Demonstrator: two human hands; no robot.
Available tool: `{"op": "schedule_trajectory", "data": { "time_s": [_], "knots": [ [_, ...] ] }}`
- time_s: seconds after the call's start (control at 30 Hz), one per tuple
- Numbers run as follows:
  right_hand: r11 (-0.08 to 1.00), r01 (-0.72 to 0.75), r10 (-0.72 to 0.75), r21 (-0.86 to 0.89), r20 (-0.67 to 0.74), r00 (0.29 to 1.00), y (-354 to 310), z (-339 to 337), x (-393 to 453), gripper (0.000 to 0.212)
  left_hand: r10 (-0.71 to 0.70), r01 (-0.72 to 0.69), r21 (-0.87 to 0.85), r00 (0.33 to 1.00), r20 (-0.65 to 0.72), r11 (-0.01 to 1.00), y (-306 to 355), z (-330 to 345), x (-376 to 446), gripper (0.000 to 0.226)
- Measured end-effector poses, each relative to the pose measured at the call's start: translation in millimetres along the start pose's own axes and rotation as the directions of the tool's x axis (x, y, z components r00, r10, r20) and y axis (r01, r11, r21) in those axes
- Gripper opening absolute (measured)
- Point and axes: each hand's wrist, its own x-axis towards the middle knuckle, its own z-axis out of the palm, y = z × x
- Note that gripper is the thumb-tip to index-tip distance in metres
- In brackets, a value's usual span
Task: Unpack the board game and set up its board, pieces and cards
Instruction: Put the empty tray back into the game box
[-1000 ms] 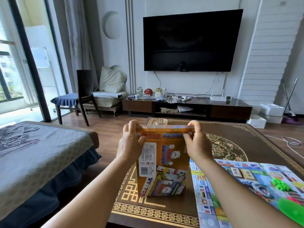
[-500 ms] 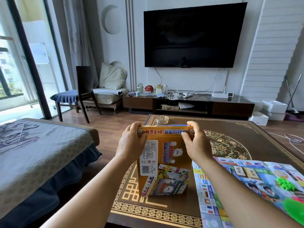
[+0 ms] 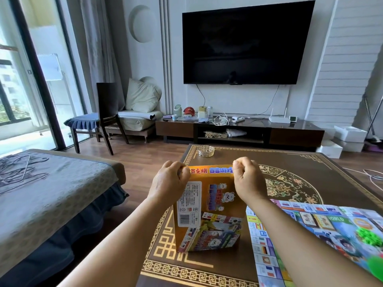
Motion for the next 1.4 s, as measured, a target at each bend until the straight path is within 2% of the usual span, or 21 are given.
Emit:
{"op": "schedule_trajectory", "data": {
  "time_s": [0.1,0.2,0.27,0.3,0.4,0.47,0.5,0.57,0.63,0.77,0.87,0.97,1.03,1.13,1.23,1.3,1.4],
  "knots": [
    [0.999,-0.024,0.023,0.037,0.028,0.999,-1,2,5,0.029,-0.109,0.107,-0.139,0.994,-0.011,0.985,4,4,4,0.031],
    [0.969,-0.219,0.213,0.118,0.059,0.975,-8,5,14,0.026,-0.349,0.358,-0.427,0.932,0.102,0.83,10,4,12,0.021],
    [0.927,-0.336,0.33,0.168,0.059,0.942,-12,7,19,0.023,-0.431,0.464,-0.495,0.883,0.187,0.735,13,2,15,0.016],
    [0.916,-0.359,0.354,0.178,0.06,0.933,-13,8,20,0.022,-0.441,0.482,-0.489,0.873,0.206,0.727,15,1,15,0.015],
    [0.905,-0.399,0.397,0.149,0.05,0.917,-18,9,18,0.028,-0.391,0.442,-0.42,0.897,0.207,0.793,17,0,11,0.018],
    [0.879,-0.469,0.47,0.089,0.011,0.883,-20,5,11,0.044,-0.309,0.394,-0.415,0.915,0.259,0.82,18,-6,-2,0.023],
    [0.838,-0.538,0.539,0.092,0.009,0.842,-19,7,9,0.056,-0.268,0.368,-0.399,0.92,0.286,0.84,15,-6,-6,0.028],
    [0.72,-0.661,0.665,0.211,0.059,0.744,-24,8,0,0.079,-0.221,0.311,-0.336,0.934,0.28,0.889,13,-10,-17,0.036],
    [0.623,-0.704,0.707,0.341,0.141,0.693,-36,9,-14,0.091,-0.211,0.265,-0.311,0.958,0.197,0.913,17,-14,-31,0.037],
    [0.505,-0.733,0.684,0.456,0.307,0.662,-65,10,-41,0.101,-0.153,0.145,-0.233,0.988,-0.019,0.962,36,-2,-65,0.037],
    [0.468,-0.757,0.661,0.455,0.388,0.642,-74,10,-56,0.096,-0.138,0.126,-0.226,0.99,-0.038,0.966,48,14,-89,0.036],
    [0.503,-0.767,0.661,0.398,0.394,0.638,-65,4,-72,0.079,-0.112,0.116,-0.185,0.993,0.033,0.976,47,26,-108,0.037],
    [0.532,-0.746,0.67,0.4,0.34,0.66,-56,-1,-78,0.07,-0.079,0.099,-0.189,0.991,0.11,0.977,41,34,-117,0.041],
    [0.586,-0.69,0.669,0.426,0.226,0.708,-43,-7,-79,0.052,-0.095,0.148,-0.247,0.972,0.216,0.958,34,39,-122,0.052],
    [0.628,-0.637,0.66,0.447,0.128,0.74,-32,-13,-71,0.036,-0.034,0.101,-0.285,0.972,0.232,0.953,29,41,-115,0.064],
    [0.649,-0.595,0.642,0.475,0.078,0.762,-21,-16,-61,0.035,-0.02,0.069,-0.189,0.968,0.251,0.98,22,42,-102,0.07],
    [0.679,-0.559,0.612,0.476,0.053,0.789,3,-20,-42,0.037,-0.03,0.013,0.071,0.97,0.242,0.997,2,50,-83,0.067]
  ]
}}
